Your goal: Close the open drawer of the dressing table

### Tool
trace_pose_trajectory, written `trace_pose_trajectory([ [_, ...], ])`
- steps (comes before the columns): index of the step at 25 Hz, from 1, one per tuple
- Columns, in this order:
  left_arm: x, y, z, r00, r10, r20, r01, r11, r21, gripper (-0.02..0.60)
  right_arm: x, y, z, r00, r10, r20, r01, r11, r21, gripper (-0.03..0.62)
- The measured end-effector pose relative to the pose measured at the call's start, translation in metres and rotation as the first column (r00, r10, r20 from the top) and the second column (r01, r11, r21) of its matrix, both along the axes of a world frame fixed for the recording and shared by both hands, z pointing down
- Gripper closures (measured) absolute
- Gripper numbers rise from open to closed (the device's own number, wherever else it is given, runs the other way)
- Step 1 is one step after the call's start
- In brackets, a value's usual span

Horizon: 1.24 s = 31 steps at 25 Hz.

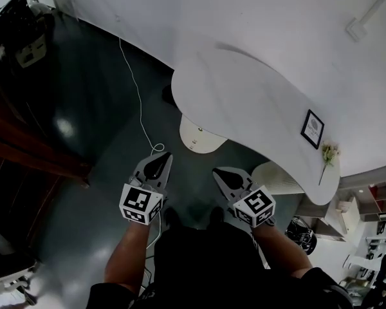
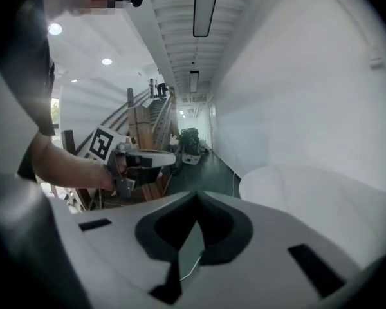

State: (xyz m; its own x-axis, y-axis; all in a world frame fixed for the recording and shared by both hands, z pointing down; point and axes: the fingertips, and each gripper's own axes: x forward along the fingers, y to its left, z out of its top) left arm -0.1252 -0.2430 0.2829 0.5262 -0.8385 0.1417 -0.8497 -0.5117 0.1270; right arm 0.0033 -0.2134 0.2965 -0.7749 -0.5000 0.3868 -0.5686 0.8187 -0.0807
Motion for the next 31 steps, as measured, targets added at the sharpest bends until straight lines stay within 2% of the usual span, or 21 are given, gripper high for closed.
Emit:
trace_pose_trajectory([
  [3,0.021,0.01,-0.025,0.999,0.017,-0.028,-0.017,1.0,0.002,0.58,0.022,-0.006,-0.026,0.999,0.007,0.035,-0.009,0.998,0.056,0.591],
  [7,0.067,0.023,-0.046,0.999,0.03,0.022,-0.03,0.999,0.014,0.575,0.07,-0.011,-0.057,0.994,0.006,0.112,-0.017,0.994,0.105,0.591],
  [10,0.104,0.024,-0.057,0.999,-0.032,0.043,0.032,0.999,0.003,0.575,0.126,-0.014,-0.075,0.986,0.009,0.169,-0.029,0.993,0.111,0.591],
  [14,0.146,0.024,-0.066,0.989,-0.149,0.012,0.149,0.989,-0.018,0.576,0.21,-0.016,-0.08,0.98,0.049,0.193,-0.071,0.992,0.108,0.591],
  [18,0.188,0.025,-0.07,0.983,-0.186,0.006,0.186,0.982,-0.032,0.575,0.261,-0.023,-0.078,0.978,0.054,0.203,-0.076,0.992,0.103,0.592],
  [21,0.208,0.029,-0.072,0.98,-0.198,0.014,0.198,0.979,-0.039,0.575,0.274,-0.026,-0.082,0.972,0.041,0.233,-0.066,0.993,0.101,0.591],
  [24,0.212,0.03,-0.076,0.978,-0.206,0.03,0.207,0.978,-0.035,0.575,0.274,-0.028,-0.091,0.961,0.033,0.274,-0.063,0.993,0.101,0.591],
  [31,0.181,0.024,-0.094,0.976,-0.212,0.051,0.212,0.977,0.001,0.574,0.248,-0.026,-0.108,0.949,0.041,0.314,-0.086,0.987,0.133,0.591],
])
